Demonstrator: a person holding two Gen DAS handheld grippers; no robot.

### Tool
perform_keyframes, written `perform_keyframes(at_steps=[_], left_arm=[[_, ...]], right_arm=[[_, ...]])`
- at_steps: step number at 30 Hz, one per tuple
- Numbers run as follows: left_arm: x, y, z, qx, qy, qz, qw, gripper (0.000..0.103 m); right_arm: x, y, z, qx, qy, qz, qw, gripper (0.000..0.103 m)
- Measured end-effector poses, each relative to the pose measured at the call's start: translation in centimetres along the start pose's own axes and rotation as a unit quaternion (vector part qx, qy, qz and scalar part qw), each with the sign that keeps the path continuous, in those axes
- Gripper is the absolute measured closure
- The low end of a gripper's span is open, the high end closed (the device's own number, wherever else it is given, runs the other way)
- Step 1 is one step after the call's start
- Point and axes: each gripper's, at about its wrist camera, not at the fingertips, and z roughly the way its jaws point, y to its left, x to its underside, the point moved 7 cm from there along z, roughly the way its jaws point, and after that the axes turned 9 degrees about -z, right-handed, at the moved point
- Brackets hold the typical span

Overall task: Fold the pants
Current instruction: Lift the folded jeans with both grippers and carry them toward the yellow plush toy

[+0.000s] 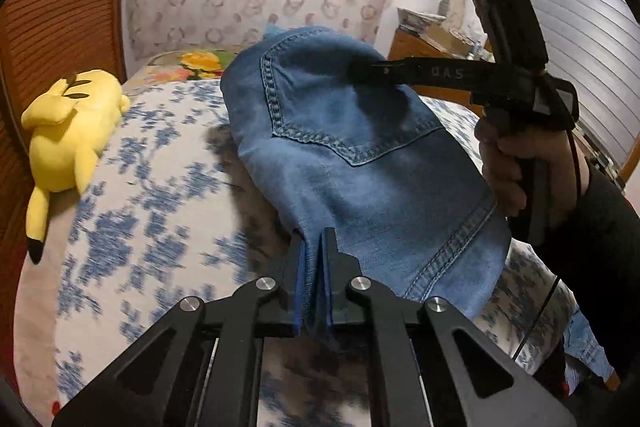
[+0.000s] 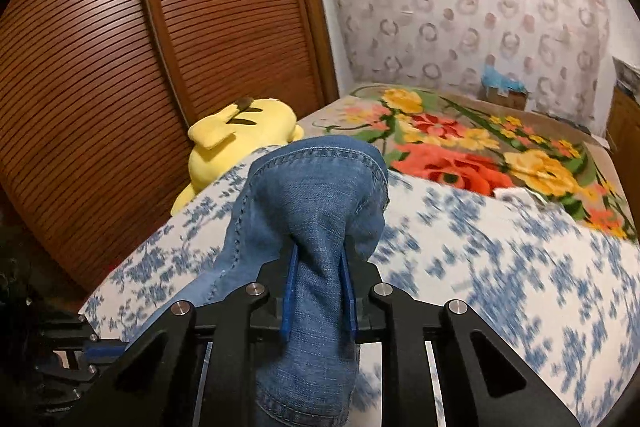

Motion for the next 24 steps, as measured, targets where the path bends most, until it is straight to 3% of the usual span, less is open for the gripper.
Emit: perform_keyframes(at_steps=[12,18,24], left_arm=[[-3.9,8.5,0.6,-0.041,-0.015,-0.046,0.998,0.096],[-6.9,12.8,0.6,-0.074,-0.03,-0.055,0.9953,0.096],[-9.8,15.4,1.5,-0.102,-0.033,-0.038,0.9935,0.096]], right_arm=[[-6.2,2.2,9.5,-0.043,0.001,-0.026,0.999,0.085],[-8.6,2.4,14.5,-0.064,-0.012,0.007,0.998,0.086],[-9.2,1.5,17.5,-0.036,-0.035,0.051,0.997,0.086]])
